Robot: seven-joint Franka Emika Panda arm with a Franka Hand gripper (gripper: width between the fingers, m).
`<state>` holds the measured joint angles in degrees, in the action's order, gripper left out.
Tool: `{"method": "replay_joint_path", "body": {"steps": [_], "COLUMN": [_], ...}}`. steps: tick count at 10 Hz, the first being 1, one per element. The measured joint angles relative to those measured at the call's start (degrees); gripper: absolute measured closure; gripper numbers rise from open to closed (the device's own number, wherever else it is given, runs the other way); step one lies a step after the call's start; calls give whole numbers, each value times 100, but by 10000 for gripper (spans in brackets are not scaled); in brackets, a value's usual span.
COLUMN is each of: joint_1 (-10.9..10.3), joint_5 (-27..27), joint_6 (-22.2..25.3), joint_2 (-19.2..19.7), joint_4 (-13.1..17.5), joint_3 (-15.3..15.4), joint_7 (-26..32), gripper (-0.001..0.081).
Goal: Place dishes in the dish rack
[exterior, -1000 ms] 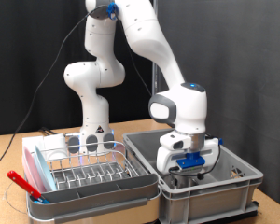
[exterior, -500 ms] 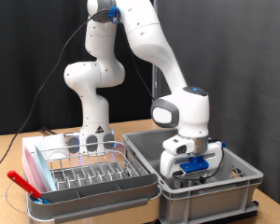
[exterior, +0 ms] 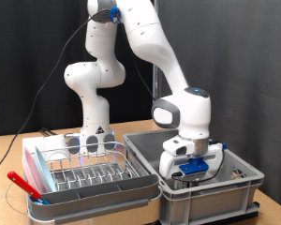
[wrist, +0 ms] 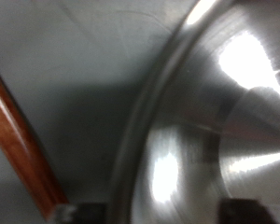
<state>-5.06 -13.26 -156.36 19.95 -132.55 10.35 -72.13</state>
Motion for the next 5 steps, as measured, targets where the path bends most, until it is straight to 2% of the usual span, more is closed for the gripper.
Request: {"method": "replay_joint_path", "body": {"steps": [1,2,5], "joint_1": [1,3,42], "joint_5": [0,0,288], "joint_6": [19,30,388], "joint_2": [6,10,12], "joint_4": [4,5,103], "joint_3": [-4,-5,50], "joint_7": [-3,-3,87], "gripper": [613,735,770]}}
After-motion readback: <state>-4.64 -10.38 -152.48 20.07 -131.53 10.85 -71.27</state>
